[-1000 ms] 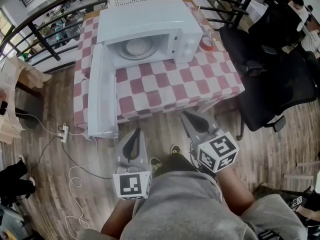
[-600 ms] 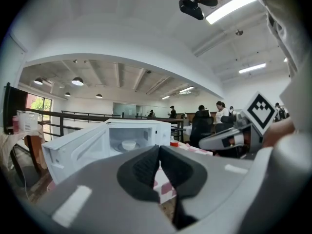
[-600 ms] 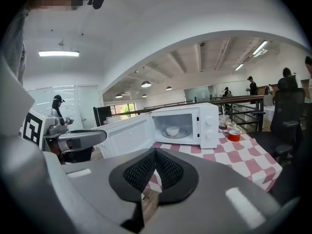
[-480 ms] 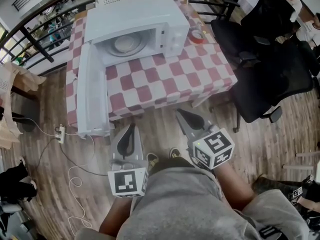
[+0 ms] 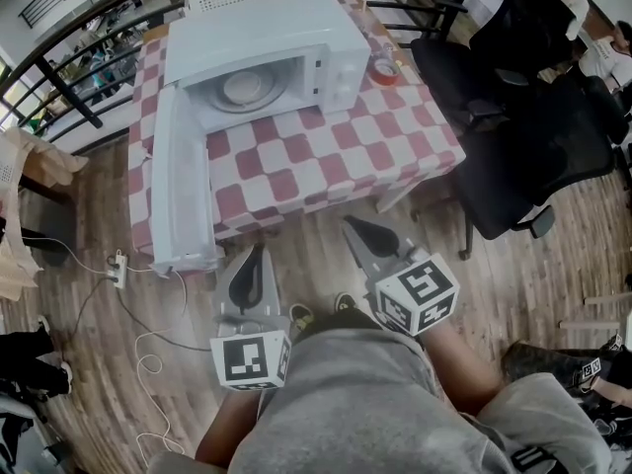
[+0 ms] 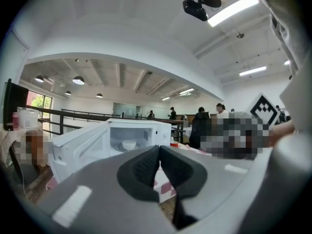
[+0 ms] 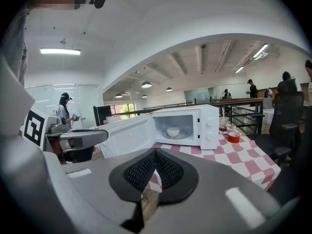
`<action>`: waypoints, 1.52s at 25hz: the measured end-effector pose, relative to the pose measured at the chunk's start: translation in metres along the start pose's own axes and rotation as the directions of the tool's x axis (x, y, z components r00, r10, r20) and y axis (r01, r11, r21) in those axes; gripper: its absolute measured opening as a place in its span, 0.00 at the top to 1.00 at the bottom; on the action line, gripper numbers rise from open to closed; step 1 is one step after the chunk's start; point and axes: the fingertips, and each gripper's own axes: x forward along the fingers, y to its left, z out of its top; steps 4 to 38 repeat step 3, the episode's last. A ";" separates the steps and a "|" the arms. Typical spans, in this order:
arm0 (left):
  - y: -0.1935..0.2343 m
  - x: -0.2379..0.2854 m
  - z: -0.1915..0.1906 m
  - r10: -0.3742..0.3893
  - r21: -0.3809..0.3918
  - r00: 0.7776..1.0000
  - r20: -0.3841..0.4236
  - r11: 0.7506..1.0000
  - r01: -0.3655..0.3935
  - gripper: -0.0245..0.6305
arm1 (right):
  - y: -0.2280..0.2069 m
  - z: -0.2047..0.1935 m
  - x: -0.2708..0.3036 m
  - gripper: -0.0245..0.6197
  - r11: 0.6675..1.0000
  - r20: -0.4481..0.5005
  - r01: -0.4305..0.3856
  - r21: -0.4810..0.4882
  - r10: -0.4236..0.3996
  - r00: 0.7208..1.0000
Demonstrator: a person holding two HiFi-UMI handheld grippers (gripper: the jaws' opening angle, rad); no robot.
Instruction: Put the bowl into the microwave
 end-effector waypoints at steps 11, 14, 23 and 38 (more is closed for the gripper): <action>0.002 0.001 -0.001 0.000 0.005 1.000 -0.002 1.000 0.000 0.95 | 0.001 0.000 0.001 0.96 1.000 0.002 0.006 0.002 -0.006 1.000; 0.002 0.001 -0.001 0.000 0.005 1.000 -0.002 1.000 0.000 0.95 | 0.001 0.000 0.001 0.96 1.000 0.002 0.006 0.002 -0.006 1.000; 0.002 0.001 -0.001 0.000 0.005 1.000 -0.002 1.000 0.000 0.95 | 0.001 0.000 0.001 0.96 1.000 0.002 0.006 0.002 -0.006 1.000; 0.002 0.001 -0.001 0.000 0.005 1.000 -0.002 1.000 0.000 0.95 | 0.001 0.000 0.001 0.96 1.000 0.002 0.006 0.002 -0.006 1.000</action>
